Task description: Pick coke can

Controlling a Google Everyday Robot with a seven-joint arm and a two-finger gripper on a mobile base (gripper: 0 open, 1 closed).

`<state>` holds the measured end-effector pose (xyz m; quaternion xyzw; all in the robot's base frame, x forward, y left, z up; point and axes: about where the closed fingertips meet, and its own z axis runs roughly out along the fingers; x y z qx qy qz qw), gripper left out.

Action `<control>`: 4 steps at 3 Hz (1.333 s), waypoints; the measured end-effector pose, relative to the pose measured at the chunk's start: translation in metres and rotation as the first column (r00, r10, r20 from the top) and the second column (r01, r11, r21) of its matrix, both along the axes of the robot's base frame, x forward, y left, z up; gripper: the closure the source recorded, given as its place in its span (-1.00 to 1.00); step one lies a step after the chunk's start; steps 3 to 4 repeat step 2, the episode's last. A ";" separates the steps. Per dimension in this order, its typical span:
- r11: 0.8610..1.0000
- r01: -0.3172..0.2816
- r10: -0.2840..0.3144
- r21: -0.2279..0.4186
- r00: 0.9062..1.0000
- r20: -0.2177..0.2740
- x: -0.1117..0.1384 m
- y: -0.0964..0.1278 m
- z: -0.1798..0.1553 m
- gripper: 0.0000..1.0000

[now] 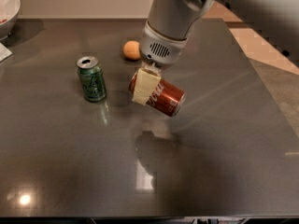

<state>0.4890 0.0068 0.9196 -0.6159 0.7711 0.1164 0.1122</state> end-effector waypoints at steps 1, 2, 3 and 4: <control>0.997 -0.067 0.066 0.031 0.997 0.030 0.008 0.008 0.020 1.00; 0.997 -0.067 0.066 0.031 0.997 0.030 0.008 0.009 0.020 1.00; 0.997 -0.067 0.066 0.031 0.997 0.030 0.008 0.009 0.020 1.00; 0.997 -0.067 0.066 0.031 0.997 0.030 0.008 0.009 0.020 1.00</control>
Offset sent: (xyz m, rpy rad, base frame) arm 0.0063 0.0070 0.0160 0.0256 -0.0204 0.0579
